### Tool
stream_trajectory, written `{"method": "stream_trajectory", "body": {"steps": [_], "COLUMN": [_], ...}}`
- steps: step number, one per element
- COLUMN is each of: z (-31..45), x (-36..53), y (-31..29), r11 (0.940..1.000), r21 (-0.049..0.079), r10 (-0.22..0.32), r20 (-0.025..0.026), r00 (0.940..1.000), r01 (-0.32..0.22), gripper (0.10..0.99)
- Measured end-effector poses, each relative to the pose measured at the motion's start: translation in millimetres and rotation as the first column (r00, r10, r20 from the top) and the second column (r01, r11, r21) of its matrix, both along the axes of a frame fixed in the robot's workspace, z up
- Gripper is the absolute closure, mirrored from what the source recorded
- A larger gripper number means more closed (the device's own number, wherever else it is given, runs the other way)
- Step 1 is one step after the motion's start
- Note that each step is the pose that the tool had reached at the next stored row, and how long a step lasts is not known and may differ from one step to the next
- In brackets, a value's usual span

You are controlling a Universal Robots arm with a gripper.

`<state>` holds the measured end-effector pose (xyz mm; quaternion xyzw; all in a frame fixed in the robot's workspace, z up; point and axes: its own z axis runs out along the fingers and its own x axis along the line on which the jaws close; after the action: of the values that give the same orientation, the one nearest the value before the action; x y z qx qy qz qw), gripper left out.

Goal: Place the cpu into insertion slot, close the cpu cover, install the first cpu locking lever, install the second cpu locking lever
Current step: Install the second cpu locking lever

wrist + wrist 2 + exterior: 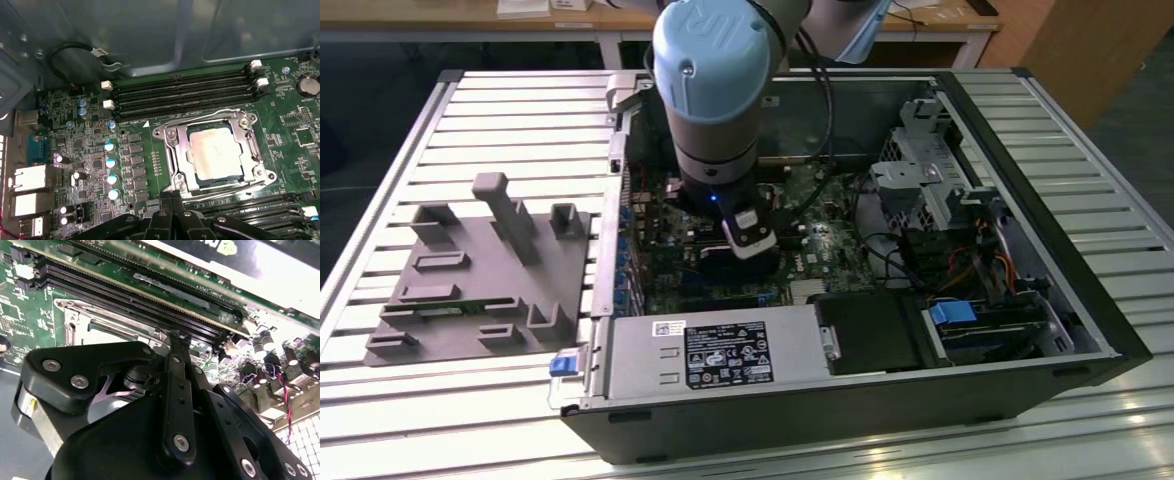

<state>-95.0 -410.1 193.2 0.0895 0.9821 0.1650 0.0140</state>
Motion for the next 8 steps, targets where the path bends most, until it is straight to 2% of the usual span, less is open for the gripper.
{"method": "stream_trajectory", "body": {"steps": [8], "z": [-4.2], "x": [-2.6], "y": [0.2], "r11": [1.0000], "r21": [0.002], "r10": [0.003], "r20": [-0.0002], "r00": [1.0000], "r01": [-0.003], "gripper": [0.980]}}
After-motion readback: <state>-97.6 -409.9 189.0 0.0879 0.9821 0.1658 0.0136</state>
